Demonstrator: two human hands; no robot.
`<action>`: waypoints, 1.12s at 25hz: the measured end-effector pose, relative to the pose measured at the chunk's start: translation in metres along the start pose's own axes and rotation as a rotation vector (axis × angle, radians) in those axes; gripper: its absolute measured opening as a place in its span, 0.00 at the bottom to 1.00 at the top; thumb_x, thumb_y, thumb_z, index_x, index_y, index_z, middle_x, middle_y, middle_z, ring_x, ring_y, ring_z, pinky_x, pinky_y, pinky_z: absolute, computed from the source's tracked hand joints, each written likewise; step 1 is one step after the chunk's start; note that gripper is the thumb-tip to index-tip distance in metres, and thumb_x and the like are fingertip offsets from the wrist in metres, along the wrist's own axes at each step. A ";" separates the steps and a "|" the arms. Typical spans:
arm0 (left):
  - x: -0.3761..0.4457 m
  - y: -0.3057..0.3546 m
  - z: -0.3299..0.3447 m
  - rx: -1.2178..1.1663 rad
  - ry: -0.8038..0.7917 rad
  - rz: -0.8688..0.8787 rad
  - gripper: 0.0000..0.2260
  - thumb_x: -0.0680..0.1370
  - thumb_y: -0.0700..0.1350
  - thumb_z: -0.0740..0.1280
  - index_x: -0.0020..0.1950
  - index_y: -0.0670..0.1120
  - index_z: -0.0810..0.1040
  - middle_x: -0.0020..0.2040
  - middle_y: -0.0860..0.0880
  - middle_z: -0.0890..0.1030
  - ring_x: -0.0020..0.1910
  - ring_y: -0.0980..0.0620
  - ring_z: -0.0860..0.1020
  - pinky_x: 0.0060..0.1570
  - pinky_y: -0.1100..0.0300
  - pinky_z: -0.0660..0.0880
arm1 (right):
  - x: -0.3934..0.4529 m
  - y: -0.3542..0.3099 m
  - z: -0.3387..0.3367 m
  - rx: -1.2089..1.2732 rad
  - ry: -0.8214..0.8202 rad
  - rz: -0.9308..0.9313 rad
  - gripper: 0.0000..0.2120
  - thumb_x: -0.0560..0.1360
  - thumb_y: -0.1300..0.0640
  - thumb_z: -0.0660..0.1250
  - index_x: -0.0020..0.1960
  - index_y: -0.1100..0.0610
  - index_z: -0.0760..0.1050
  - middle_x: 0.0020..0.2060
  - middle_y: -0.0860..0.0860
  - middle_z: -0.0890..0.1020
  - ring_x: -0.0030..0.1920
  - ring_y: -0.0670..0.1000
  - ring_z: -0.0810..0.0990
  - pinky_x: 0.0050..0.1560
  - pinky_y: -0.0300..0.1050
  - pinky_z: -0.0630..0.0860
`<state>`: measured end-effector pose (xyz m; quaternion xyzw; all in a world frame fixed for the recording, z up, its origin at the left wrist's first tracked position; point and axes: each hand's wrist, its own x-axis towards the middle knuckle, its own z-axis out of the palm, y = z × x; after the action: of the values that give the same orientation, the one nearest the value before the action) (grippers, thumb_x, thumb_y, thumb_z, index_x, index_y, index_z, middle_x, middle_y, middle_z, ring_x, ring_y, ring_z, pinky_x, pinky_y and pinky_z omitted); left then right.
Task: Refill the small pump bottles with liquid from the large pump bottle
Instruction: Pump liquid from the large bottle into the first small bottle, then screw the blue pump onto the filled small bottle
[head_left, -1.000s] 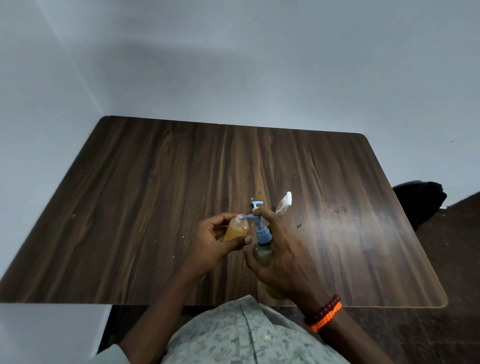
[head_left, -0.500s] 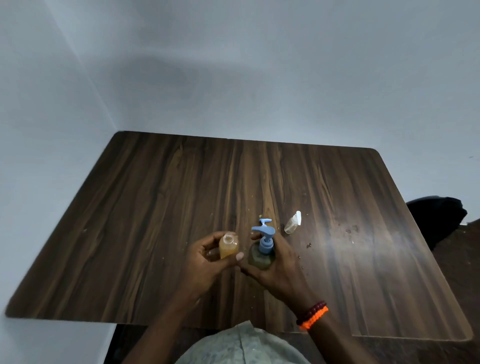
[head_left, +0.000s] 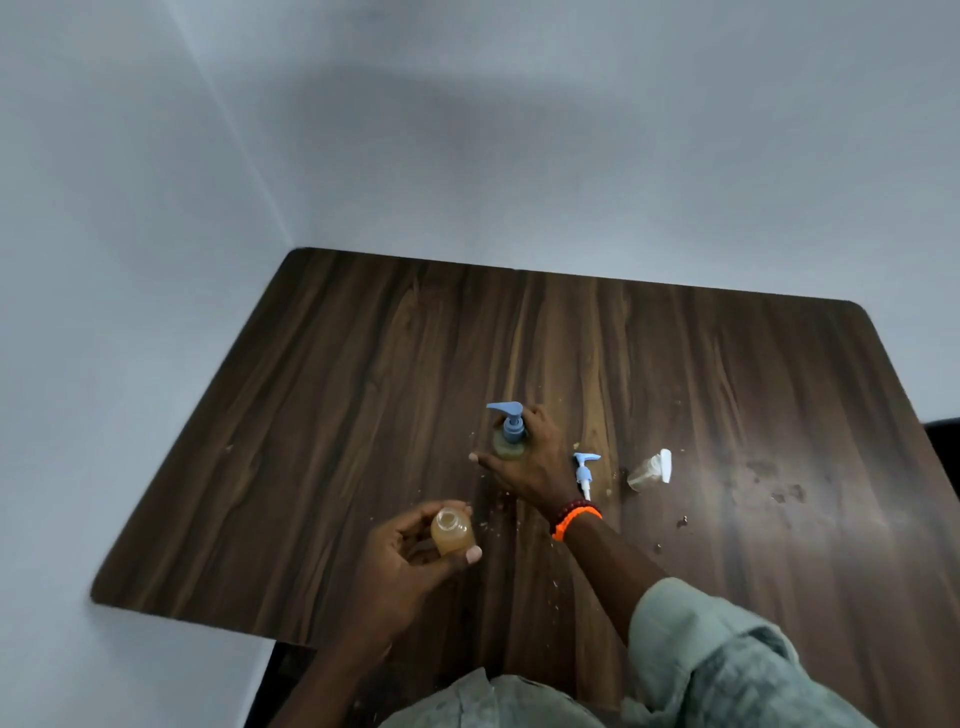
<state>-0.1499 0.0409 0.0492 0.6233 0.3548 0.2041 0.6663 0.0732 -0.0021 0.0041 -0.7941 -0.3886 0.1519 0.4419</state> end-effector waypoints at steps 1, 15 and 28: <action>0.002 0.000 -0.001 0.010 0.000 -0.006 0.20 0.63 0.43 0.83 0.55 0.49 0.88 0.54 0.48 0.90 0.55 0.48 0.88 0.57 0.54 0.84 | 0.006 0.003 0.006 -0.012 -0.011 0.006 0.24 0.63 0.45 0.84 0.54 0.51 0.80 0.49 0.51 0.79 0.48 0.49 0.78 0.50 0.43 0.76; 0.019 0.004 0.004 -0.026 -0.028 -0.057 0.21 0.66 0.36 0.81 0.58 0.40 0.85 0.57 0.45 0.89 0.58 0.46 0.87 0.61 0.54 0.83 | 0.008 0.030 0.042 0.052 -0.048 0.039 0.28 0.64 0.51 0.85 0.59 0.59 0.80 0.54 0.57 0.79 0.52 0.50 0.76 0.53 0.18 0.66; 0.016 -0.001 0.026 -0.067 -0.060 -0.015 0.21 0.67 0.37 0.83 0.58 0.48 0.86 0.58 0.46 0.89 0.60 0.48 0.87 0.58 0.60 0.83 | -0.048 0.064 -0.021 -0.339 -0.092 0.124 0.55 0.65 0.19 0.62 0.82 0.47 0.52 0.71 0.53 0.65 0.72 0.54 0.65 0.72 0.55 0.65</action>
<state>-0.1202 0.0341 0.0441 0.6039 0.3323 0.1919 0.6986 0.0850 -0.0706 -0.0413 -0.8719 -0.3786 0.1476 0.2733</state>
